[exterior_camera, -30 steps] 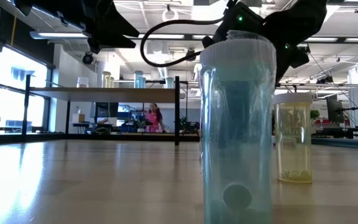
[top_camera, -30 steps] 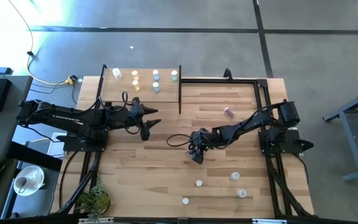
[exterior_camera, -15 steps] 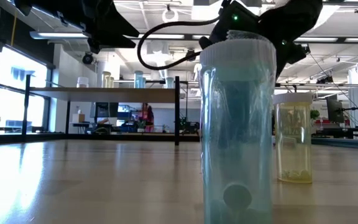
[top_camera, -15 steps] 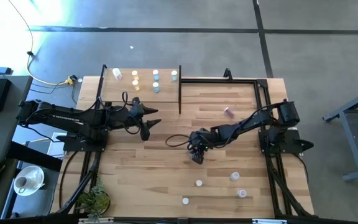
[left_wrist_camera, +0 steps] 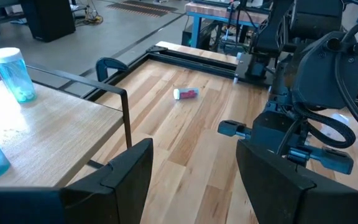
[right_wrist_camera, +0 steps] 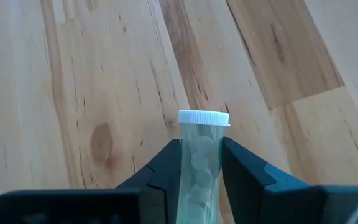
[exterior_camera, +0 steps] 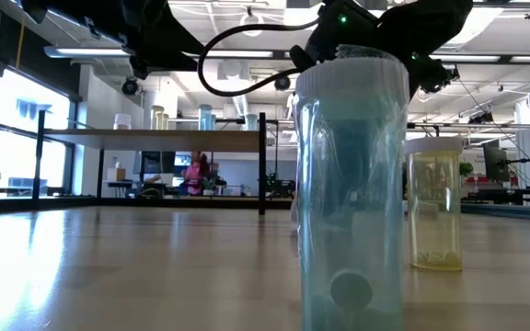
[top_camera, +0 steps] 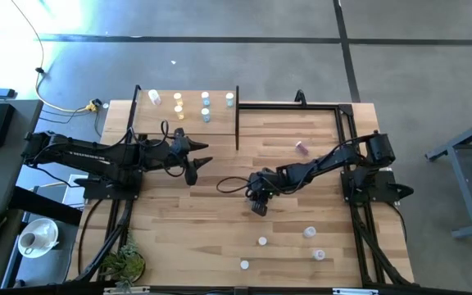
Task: Pick and place medicine bottles onto shelf by color
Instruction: Put the top green pill bottle on the shelf aligned with the other green pill bottle
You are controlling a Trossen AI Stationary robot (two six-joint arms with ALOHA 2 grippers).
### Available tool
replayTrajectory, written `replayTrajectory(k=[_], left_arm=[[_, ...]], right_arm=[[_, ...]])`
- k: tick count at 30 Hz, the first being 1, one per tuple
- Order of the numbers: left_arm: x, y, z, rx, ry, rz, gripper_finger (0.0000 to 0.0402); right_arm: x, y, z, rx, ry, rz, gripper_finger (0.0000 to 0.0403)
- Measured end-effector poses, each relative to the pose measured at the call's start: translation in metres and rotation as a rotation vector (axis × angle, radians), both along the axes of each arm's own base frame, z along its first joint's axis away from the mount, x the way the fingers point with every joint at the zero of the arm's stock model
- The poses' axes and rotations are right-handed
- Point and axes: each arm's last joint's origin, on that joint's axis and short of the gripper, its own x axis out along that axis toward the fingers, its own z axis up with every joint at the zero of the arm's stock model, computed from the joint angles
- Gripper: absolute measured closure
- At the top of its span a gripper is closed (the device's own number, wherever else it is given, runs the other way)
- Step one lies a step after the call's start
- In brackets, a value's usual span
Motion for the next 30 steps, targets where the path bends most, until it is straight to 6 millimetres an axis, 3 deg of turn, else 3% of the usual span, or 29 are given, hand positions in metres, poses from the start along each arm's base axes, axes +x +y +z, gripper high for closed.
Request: replayTrajectory(k=[4,8,20,24,30], left_arm=[[0.000,0.000,0.000,0.000,0.001,-0.001,0.0182],[0.000,0.000,0.000,-0.017,-0.007,0.005,0.0182],[0.008,0.001,-0.008,-0.007,0.024,0.001,0.0182],[0.018,0.001,-0.008,0.034,-0.016,-0.023,0.0182],[0.040,-0.001,-0.011,0.087,-0.118,-0.193,0.0182]], right_arm=[[-0.001,0.000,0.002,-0.022,0.004,0.030,0.0314],[-0.004,-0.001,0.017,-0.037,-0.040,0.057,0.0315],[-0.025,-0.006,0.102,-0.162,-0.340,0.042,0.0315],[-0.035,-0.009,0.128,-0.219,-0.455,0.024,0.0315],[-0.042,-0.010,0.161,-0.276,-0.660,0.039,0.0315]])
